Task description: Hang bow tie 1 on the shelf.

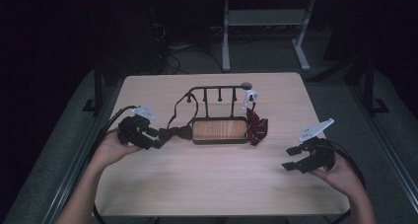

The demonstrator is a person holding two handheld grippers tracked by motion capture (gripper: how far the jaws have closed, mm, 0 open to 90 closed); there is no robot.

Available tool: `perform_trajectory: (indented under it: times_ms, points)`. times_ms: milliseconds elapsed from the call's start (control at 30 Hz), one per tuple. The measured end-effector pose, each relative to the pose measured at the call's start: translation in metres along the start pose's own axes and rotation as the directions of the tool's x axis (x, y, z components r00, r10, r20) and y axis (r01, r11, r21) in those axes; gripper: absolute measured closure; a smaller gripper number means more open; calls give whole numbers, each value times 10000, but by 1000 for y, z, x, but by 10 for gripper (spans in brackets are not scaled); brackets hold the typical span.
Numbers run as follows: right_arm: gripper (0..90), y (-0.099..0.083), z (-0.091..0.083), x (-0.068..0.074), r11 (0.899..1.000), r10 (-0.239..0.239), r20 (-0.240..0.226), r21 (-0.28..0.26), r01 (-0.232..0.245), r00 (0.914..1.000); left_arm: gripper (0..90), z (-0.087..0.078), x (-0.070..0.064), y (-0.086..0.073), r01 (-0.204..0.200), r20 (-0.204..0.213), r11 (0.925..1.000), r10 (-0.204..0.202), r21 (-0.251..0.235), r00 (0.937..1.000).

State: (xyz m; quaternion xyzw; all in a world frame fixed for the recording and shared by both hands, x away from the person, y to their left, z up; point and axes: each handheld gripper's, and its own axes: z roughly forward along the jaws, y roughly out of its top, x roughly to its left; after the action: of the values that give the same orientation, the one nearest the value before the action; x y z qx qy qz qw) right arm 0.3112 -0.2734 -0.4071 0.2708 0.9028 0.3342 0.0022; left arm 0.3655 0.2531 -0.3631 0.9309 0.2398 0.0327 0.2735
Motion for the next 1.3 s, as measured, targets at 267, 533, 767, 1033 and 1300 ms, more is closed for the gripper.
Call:
perform_trajectory:
  times_ms: [267,533,767,1033,1300]
  points:
    - [365,0,1,0,10000,13,1,-1,-13,10000,456,4,-2,-6,-92,80,10000,92,-13,9999]
    - [361,-2,1,0,10000,56,-14,31,-56,10000,454,10,-6,-13,7,128,9999,-5,-107,9999]
    - [358,-4,1,0,9999,113,11,54,-113,9999,447,15,-9,-20,45,186,10000,-43,-75,9998]
    - [360,-6,2,0,9999,131,30,54,-131,9999,429,18,-15,-26,19,33,9999,-19,-138,10000]
    - [361,-7,2,1,9999,147,31,65,-147,9999,404,24,-18,-32,28,-8,10000,-28,-24,10000]
